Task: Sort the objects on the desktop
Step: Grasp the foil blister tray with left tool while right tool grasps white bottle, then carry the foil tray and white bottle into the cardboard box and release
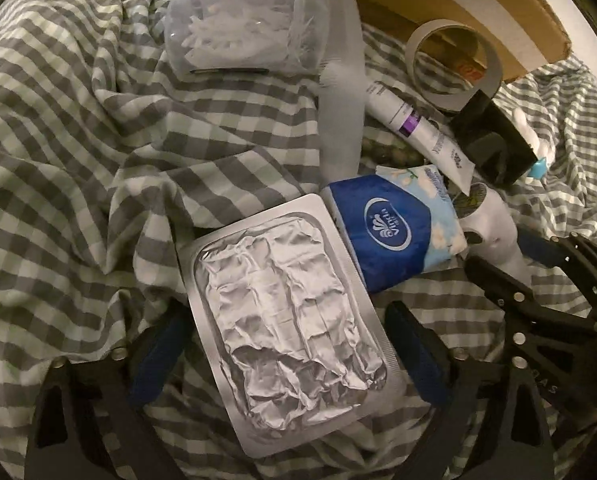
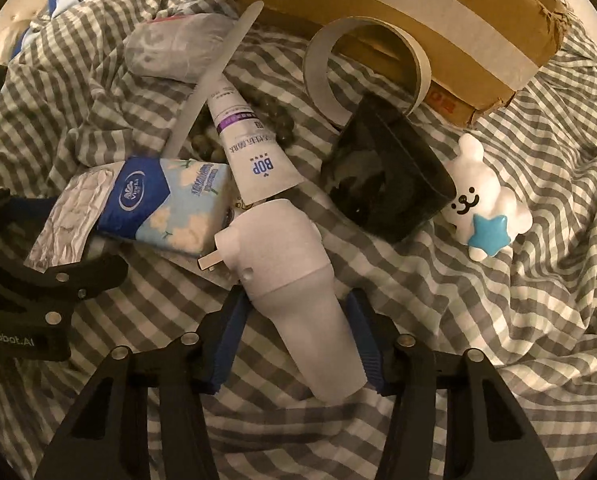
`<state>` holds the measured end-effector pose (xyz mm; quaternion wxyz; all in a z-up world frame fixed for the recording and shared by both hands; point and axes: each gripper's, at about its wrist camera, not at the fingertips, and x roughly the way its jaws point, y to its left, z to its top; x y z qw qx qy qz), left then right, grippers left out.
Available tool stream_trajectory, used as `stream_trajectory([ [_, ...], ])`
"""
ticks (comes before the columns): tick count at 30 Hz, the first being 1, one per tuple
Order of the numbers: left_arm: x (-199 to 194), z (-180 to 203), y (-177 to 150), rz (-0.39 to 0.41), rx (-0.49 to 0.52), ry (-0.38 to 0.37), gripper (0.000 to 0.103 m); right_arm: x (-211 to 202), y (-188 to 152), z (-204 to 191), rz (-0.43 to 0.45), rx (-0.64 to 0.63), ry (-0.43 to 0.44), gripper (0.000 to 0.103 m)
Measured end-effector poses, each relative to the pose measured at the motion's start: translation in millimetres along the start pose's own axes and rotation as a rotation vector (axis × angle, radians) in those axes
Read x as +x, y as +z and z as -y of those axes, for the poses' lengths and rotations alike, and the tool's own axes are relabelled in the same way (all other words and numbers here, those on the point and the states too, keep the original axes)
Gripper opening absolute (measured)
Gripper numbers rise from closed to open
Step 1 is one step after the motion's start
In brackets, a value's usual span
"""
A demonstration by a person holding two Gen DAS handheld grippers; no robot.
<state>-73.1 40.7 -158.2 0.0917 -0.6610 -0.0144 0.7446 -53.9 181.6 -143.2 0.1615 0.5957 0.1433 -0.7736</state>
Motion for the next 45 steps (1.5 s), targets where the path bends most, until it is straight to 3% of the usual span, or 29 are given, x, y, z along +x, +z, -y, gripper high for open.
stream_trajectory([
  [2, -3, 1, -2, -0.004, 0.026, -0.007, 0.085, -2, -2, -3, 0.006, -0.008, -0.016, 0.049],
  [12, -39, -11, -18, -0.019, 0.09, -0.171, 0.073, -41, -14, 2, 0.065, 0.067, -0.066, 0.04],
  [20, -60, -32, -37, -0.051, 0.123, -0.3, 0.071, -74, -24, -4, 0.082, 0.123, -0.093, 0.04],
  [26, -90, -43, -39, 0.011, 0.129, -0.389, 0.071, -101, -25, -12, 0.101, 0.142, -0.139, 0.04],
  [31, -108, -48, -33, 0.061, 0.106, -0.414, 0.071, -124, -17, -13, 0.127, 0.125, -0.153, 0.04],
  [37, -129, -54, -21, 0.147, 0.093, -0.397, 0.071, -125, 2, -6, 0.203, 0.154, -0.069, 0.04],
  [45, -149, -30, -5, 0.253, 0.13, -0.435, 0.071, -123, -18, 28, 0.276, 0.276, 0.018, 0.04],
])
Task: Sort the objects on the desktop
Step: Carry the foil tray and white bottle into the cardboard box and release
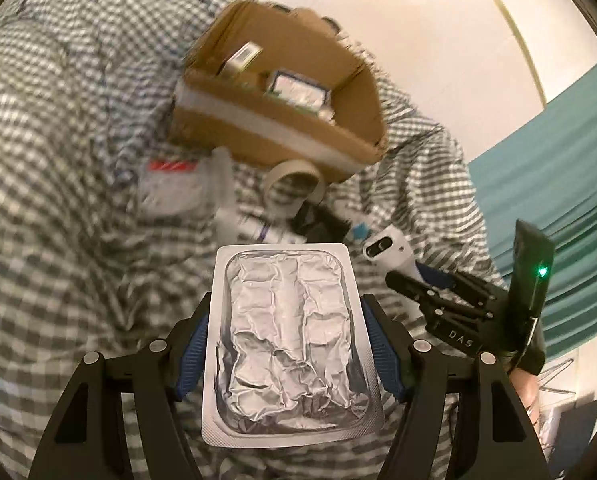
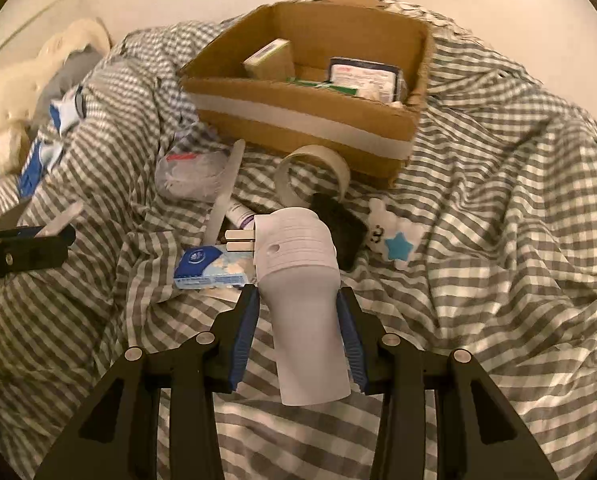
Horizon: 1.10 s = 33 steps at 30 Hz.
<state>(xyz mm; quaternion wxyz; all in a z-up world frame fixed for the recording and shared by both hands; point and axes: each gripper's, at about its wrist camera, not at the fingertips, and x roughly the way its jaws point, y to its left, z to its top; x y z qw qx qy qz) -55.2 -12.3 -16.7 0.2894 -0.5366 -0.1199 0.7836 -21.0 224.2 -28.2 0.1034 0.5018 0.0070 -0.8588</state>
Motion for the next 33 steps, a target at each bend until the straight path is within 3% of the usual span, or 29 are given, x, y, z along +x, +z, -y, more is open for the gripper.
stream_trajectory([
  [9, -10, 14, 48, 0.126, 0.034, 0.007, 0.071, -45, 24, 23, 0.141, 0.078, 0.028, 0.04],
  [17, -22, 23, 121, 0.272, 0.127, 0.032, 0.071, -60, 100, 24, 0.228, 0.114, 0.02, 0.04],
  [25, 16, 17, 187, 0.275, 0.173, 0.04, 0.071, -21, 169, 16, 0.219, 0.112, 0.011, 0.04],
  [33, 79, 8, 208, 0.242, 0.21, 0.095, 0.073, 36, 201, 30, 0.188, 0.177, 0.022, 0.04],
])
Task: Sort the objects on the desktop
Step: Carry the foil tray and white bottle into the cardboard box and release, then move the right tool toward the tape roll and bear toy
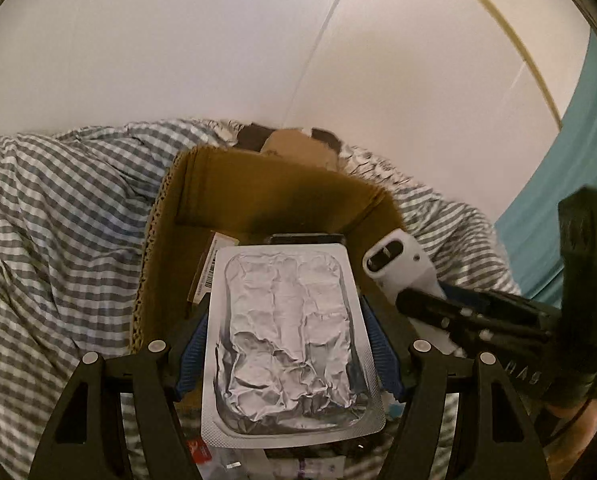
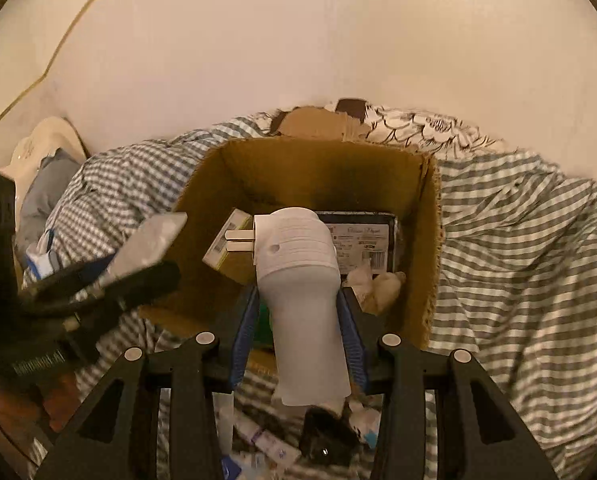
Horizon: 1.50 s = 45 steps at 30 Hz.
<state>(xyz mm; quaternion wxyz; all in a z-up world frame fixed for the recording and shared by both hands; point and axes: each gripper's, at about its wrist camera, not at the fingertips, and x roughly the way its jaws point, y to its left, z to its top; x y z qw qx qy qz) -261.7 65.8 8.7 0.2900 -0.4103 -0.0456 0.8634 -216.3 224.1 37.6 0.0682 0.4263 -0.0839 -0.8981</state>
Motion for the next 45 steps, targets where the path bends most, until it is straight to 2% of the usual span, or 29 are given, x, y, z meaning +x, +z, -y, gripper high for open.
stream_trajectory([
  [1, 6, -2, 0, 0.0, -0.004, 0.003, 0.076, 4, 3, 4, 0.015, 0.018, 0.0, 0.042],
  [2, 9, -2, 1, -0.005, -0.009, -0.001, 0.091, 6, 5, 7, 0.026, 0.036, 0.003, 0.049],
  [3, 11, -4, 2, -0.006, -0.021, 0.005, 0.102, 5, 7, 12, 0.042, 0.059, 0.001, 0.068],
  [4, 10, -4, 2, -0.001, -0.034, 0.021, 0.103, 3, 8, 17, 0.055, 0.071, -0.001, 0.071],
  [9, -13, -4, 2, 0.038, -0.042, 0.056, 0.103, -23, 3, 28, 0.094, 0.057, -0.006, 0.071],
  [13, -43, 3, -11, 0.071, -0.007, 0.093, 0.103, -58, -18, 37, 0.115, 0.039, -0.021, 0.071],
  [17, -79, 4, -41, 0.109, 0.033, 0.157, 0.103, -85, -44, 45, 0.118, 0.031, -0.047, 0.071],
  [22, -97, -12, -81, 0.117, 0.003, 0.21, 0.103, -91, -81, 51, 0.074, 0.012, -0.085, 0.071],
  [28, -71, -32, -123, 0.048, -0.103, 0.243, 0.103, -72, -93, 48, 0.058, 0.069, -0.036, 0.071],
  [32, -54, -38, -145, 0.03, -0.15, 0.269, 0.103, -50, -97, 36, 0.065, 0.03, -0.08, 0.071],
  [36, -32, -37, -162, 0.001, -0.146, 0.289, 0.103, -22, -121, 37, 0.087, 0.022, -0.112, 0.071],
  [41, -8, -32, -174, -0.038, -0.089, 0.329, 0.103, 12, -144, 51, -0.008, 0.034, -0.152, 0.071],
  [45, 5, -37, -176, -0.055, -0.104, 0.343, 0.103, 25, -146, 60, -0.029, 0.048, -0.159, 0.071],
])
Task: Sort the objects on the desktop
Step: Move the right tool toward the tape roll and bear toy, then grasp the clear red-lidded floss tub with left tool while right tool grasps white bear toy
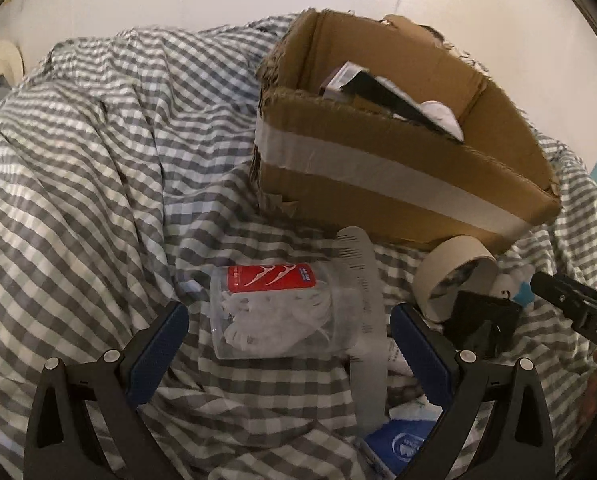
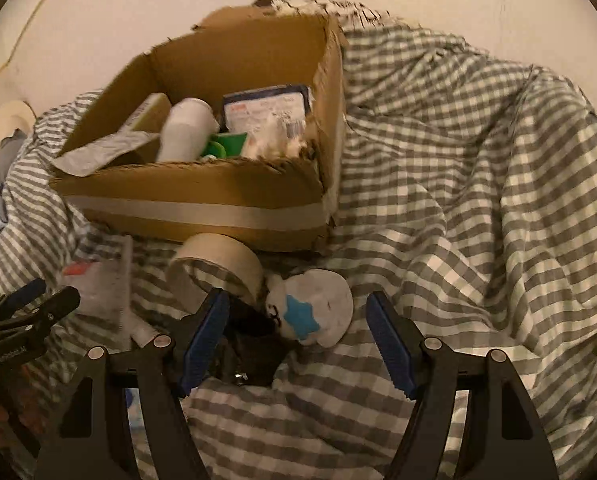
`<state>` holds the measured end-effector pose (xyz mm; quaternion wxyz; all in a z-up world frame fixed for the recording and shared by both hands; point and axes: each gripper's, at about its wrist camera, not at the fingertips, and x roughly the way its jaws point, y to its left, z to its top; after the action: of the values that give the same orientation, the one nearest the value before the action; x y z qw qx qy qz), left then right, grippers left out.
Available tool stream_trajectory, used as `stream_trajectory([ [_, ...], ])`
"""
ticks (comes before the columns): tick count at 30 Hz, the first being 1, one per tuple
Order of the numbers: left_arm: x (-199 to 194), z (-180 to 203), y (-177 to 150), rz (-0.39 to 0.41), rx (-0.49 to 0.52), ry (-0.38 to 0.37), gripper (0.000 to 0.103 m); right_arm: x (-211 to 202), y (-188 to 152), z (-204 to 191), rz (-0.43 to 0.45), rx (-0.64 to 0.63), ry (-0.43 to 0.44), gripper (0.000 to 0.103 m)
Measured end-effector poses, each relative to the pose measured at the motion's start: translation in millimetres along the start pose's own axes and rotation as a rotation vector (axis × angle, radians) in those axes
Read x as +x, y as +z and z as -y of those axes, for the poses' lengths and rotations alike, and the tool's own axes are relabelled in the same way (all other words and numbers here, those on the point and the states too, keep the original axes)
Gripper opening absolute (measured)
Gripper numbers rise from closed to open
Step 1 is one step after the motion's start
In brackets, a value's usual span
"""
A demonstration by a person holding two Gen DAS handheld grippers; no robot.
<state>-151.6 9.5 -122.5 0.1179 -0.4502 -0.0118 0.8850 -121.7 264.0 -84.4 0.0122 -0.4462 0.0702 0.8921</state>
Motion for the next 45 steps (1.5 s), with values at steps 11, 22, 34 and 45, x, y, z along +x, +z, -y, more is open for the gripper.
stream_trajectory([
  [11, 32, 7, 0, -0.035, 0.015, 0.026, 0.103, 35, -1, 11, -0.069, 0.046, -0.042, 0.071],
  [22, 46, -2, -7, -0.068, 0.026, 0.023, 0.092, 41, -3, 9, -0.082, 0.036, -0.032, 0.055],
  [34, 26, -7, -14, -0.065, 0.025, 0.01, 0.091, 19, -6, 4, -0.055, 0.024, -0.031, 0.034],
  [45, -11, -12, -6, -0.008, -0.023, -0.025, 0.091, -22, -8, -8, -0.019, 0.007, -0.049, 0.03],
])
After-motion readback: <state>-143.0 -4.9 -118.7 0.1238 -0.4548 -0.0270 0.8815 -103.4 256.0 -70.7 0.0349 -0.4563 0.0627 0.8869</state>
